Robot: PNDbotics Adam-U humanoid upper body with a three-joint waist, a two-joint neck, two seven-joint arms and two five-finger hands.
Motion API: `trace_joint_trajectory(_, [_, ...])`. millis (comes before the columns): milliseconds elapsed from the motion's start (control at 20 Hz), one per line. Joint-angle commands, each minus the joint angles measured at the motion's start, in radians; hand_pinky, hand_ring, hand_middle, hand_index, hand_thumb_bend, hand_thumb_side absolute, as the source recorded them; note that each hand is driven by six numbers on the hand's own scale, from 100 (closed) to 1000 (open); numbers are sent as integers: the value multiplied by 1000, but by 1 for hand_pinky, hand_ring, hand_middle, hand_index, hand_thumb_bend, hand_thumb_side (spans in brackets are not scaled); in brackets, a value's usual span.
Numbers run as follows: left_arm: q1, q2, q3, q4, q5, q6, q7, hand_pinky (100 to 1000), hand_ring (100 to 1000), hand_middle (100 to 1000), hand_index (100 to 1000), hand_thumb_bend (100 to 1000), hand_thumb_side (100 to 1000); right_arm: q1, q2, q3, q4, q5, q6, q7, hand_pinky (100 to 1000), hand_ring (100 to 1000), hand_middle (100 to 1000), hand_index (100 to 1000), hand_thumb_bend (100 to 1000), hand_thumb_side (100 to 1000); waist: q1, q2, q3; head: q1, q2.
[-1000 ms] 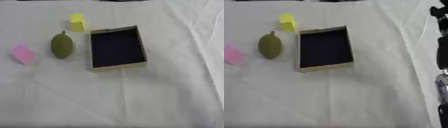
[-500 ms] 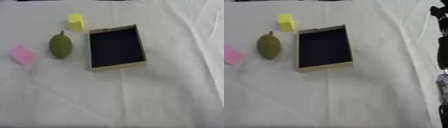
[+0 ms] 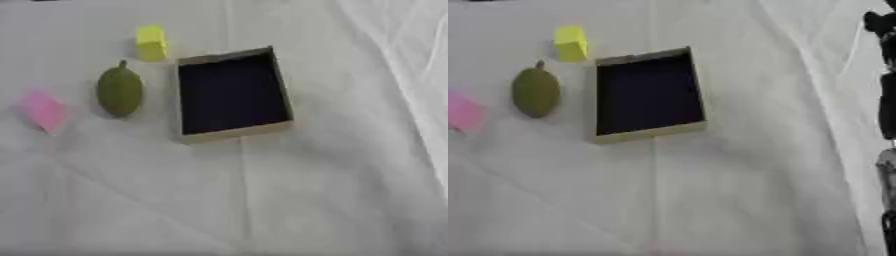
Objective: Pick up objects on the table and place them in the box.
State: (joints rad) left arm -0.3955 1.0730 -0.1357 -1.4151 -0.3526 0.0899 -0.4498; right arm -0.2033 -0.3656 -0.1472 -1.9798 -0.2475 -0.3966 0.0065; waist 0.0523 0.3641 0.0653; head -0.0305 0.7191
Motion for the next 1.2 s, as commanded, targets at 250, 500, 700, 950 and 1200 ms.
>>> trace_joint_trajectory(250, [-51,-9,-32,30,-19,13,-30,940,865,764,890,698,586,-22,-10,-1,-20,-1,6,6,900,976,565,831,100,636,17,12,-8,10,-26])
trace_joint_trajectory(500, [-89,-35,-51,57,-50,33,-35,940,857,745,876,675,607,-30,-7,0,-20,-1,11,10,902,978,565,832,100,637,24,22,-15,16,-37])
trace_joint_trajectory(700, [-112,-52,-53,86,-77,59,-18,928,834,706,841,599,596,-33,-4,-1,-20,2,15,11,903,980,564,833,100,639,29,29,-21,18,-44])
trace_joint_trajectory(950, [-143,-81,-63,111,-55,85,0,923,821,696,835,577,612,-41,-1,1,-20,2,22,14,904,982,564,833,100,640,36,37,-27,22,-54])
trace_joint_trajectory(1200, [-170,-101,-78,108,-25,74,-43,936,832,727,867,629,611,-46,3,1,-20,1,27,17,905,984,564,834,100,642,39,43,-33,24,-61])
